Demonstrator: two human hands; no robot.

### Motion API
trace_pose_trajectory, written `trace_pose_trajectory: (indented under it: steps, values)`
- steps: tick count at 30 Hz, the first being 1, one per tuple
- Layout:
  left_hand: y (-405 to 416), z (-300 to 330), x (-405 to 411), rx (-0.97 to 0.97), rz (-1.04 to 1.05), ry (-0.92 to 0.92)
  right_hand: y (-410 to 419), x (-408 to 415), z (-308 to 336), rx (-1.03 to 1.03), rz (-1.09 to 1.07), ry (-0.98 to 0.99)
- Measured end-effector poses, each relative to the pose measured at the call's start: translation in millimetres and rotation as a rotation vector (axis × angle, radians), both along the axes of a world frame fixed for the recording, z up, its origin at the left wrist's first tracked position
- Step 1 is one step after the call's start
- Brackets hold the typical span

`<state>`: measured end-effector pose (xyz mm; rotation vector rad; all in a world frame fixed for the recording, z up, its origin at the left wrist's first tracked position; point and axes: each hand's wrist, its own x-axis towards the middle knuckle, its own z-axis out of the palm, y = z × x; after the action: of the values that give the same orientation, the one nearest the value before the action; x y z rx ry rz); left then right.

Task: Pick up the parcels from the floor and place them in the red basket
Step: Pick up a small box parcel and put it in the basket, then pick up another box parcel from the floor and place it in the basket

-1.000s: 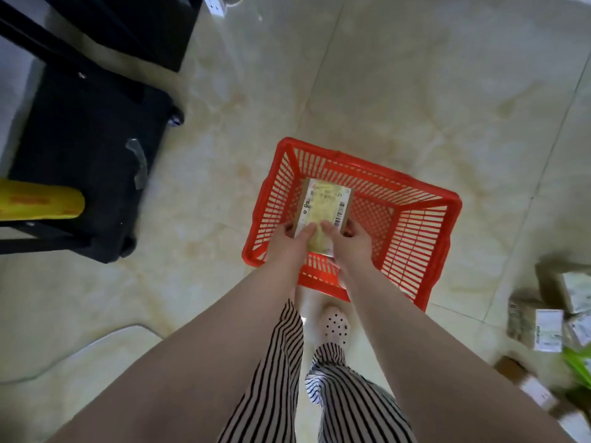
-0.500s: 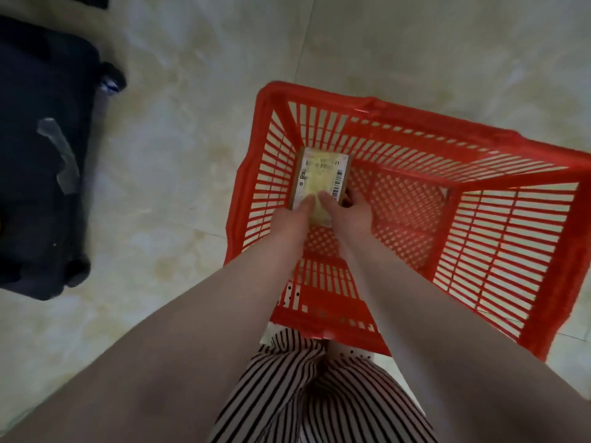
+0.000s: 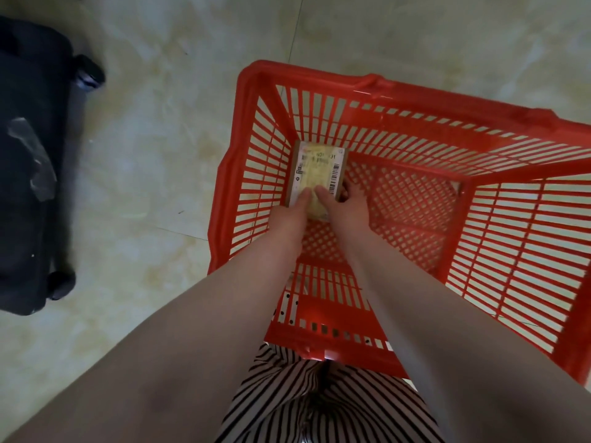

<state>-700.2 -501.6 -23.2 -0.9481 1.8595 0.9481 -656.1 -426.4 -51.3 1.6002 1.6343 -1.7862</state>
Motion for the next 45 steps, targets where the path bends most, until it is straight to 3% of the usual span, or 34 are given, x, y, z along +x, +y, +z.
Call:
trace_pose_trajectory:
  steps: [6,12,16,21,25,33,39,45]
  values:
    - [-3.7,35.6,2.1,0.047,0.0,-0.161,1.9,7.9,43.8,-0.026,-0.006,-0.092]
    - [-1.9,136.5,23.4,0.146,-0.05,-0.142,13.6,41.7,150.5,-0.097,-0.069,-0.095]
    - [9.6,223.4,43.6,0.286,-0.112,-0.037,24.8,81.3,244.9,-0.153,-0.263,0.016]
    - [54.8,340.8,95.6,0.465,-0.338,-0.048,61.8,151.0,363.9,-0.163,-0.608,0.144]
    - [96.3,380.0,139.4,0.567,-0.462,-0.065,89.6,208.5,405.1,-0.098,-0.817,0.193]
    - [202.3,411.9,291.3,0.597,-0.762,-0.065,163.7,402.8,429.9,-0.014,-1.106,0.139]
    - [251.4,418.6,405.9,0.521,-0.793,-0.052,215.9,518.2,445.3,-0.029,-1.144,0.09]
    - [292.8,408.1,464.8,0.448,-0.808,-0.054,269.2,570.9,444.3,-0.01,-1.167,0.032]
